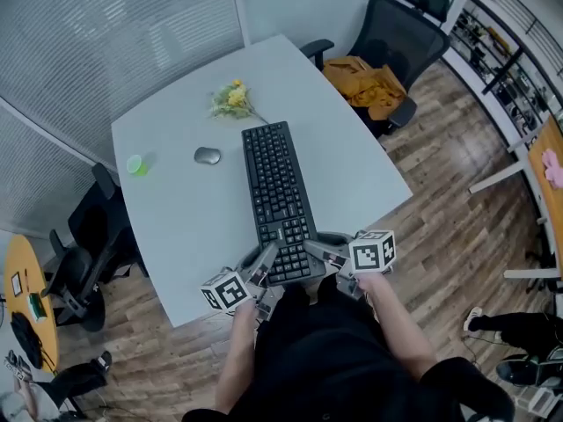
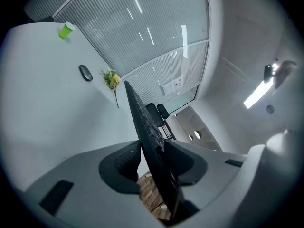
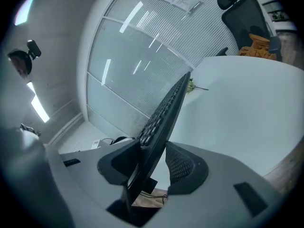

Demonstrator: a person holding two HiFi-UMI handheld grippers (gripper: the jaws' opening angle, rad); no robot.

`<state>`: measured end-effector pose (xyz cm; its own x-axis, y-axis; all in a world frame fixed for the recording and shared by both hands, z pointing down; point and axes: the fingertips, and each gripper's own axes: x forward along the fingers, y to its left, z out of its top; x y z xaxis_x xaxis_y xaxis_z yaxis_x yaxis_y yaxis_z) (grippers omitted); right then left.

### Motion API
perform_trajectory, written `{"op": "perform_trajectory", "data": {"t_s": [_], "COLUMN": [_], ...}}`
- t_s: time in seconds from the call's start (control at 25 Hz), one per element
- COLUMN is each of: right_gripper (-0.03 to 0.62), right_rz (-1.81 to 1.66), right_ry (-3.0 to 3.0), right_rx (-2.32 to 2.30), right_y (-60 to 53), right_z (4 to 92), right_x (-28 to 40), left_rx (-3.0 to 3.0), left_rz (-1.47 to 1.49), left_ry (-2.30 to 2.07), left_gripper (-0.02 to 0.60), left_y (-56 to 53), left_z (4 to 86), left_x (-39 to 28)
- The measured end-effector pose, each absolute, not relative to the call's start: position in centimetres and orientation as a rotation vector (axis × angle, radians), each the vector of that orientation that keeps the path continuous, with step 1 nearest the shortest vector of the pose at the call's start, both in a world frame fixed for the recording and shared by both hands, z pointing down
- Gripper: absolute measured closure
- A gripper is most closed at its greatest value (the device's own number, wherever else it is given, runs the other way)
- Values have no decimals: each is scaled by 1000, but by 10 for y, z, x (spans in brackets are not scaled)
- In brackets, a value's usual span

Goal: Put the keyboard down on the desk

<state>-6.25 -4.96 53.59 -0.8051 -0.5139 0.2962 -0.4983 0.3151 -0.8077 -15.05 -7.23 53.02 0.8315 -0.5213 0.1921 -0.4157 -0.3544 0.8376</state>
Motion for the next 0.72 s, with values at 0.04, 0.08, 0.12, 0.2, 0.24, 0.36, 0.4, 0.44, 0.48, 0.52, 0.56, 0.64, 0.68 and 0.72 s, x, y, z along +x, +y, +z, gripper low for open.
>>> {"op": "perform_trajectory", "data": {"t_s": [0.04, 0.08, 0.12, 0.2, 0.24, 0.36, 0.4, 0.44, 0.48, 0.52, 0.56, 0.64, 0.68, 0.72], "right_gripper": [418, 418, 418, 418, 416, 414, 414, 414, 414, 414, 414, 413, 413, 411], "right_rz": [-1560, -1574, -1588, -1613, -1624, -1654, -1665, -1679, -1695, -1711, -1724, -1744, -1753, -1762], "right_ry": [2531, 2528, 2528, 2535, 2542, 2572, 2585, 2597, 2607, 2618, 2631, 2661, 2674, 2685], "right_rx": [-972, -966, -959, -941, -929, -883, -867, -849, -828, -806, -783, -744, -727, -710], "right_y": [-52, -54, -56, -59, -61, -72, -77, -83, -88, -93, -99, -109, -113, -117], "right_z": [538, 541, 543, 549, 551, 557, 560, 563, 565, 568, 571, 576, 578, 581], "right_x": [-63, -64, -64, -63, -62, -55, -52, -48, -44, -40, -36, -30, -28, -25], "left_rx": [1986, 1978, 1970, 1953, 1943, 1909, 1896, 1880, 1863, 1847, 1831, 1801, 1786, 1771], "left_rz": [-128, -124, -119, -111, -112, -125, -129, -135, -141, -147, -149, -149, -155, -165], "left_ry": [-697, -703, -711, -731, -742, -778, -793, -809, -825, -841, -859, -897, -912, -926], "left_gripper": [449, 449, 449, 449, 449, 449, 449, 449, 449, 449, 449, 449, 449, 449], "left_y": [-75, -77, -78, -80, -81, -88, -93, -97, -100, -104, -107, -112, -115, -117], "left_z": [533, 535, 537, 542, 544, 549, 552, 555, 557, 560, 564, 574, 578, 580], "left_x": [-151, -152, -152, -152, -151, -145, -141, -138, -134, -130, -127, -124, -121, -118]}}
